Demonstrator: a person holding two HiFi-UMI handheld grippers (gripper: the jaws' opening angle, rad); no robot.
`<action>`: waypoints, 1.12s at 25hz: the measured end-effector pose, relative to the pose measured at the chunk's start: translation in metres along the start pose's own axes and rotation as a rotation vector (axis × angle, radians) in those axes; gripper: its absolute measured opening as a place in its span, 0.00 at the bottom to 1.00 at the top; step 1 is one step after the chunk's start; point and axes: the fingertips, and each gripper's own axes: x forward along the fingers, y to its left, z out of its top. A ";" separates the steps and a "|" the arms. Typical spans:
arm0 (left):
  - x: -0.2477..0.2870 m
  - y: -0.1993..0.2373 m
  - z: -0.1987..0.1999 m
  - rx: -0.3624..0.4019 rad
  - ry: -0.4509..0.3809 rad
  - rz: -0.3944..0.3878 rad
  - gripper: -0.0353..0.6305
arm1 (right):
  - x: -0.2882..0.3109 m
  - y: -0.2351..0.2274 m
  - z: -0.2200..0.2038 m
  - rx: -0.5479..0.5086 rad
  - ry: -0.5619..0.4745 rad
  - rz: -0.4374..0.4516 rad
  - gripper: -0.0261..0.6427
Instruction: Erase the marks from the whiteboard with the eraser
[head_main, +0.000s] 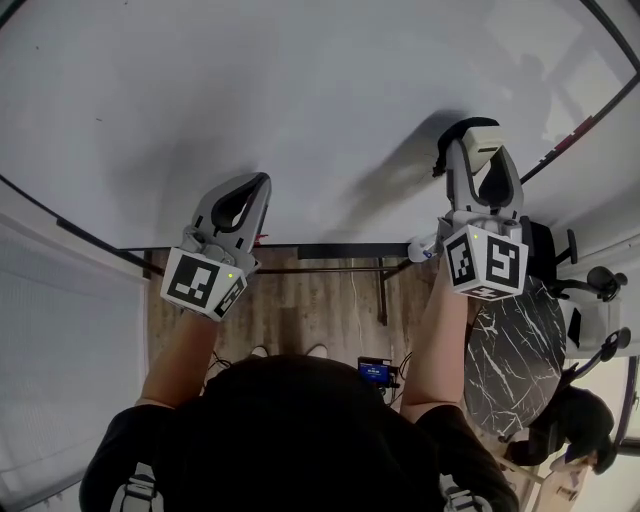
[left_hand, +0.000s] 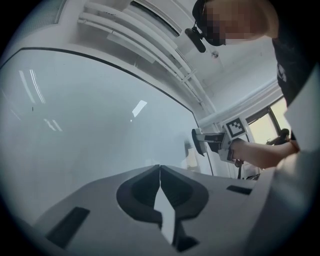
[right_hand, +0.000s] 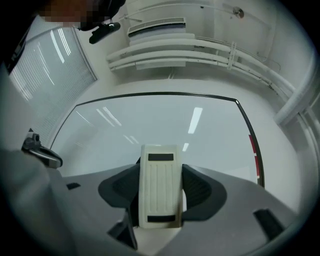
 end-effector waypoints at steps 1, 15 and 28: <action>-0.003 0.001 0.001 0.002 -0.001 0.006 0.06 | -0.004 0.006 0.002 0.013 -0.005 0.031 0.42; -0.048 -0.034 -0.032 -0.035 0.036 -0.020 0.06 | -0.084 0.117 -0.053 0.146 0.085 0.415 0.42; -0.106 -0.050 -0.085 -0.119 0.079 -0.191 0.06 | -0.142 0.241 -0.113 0.226 0.173 0.590 0.42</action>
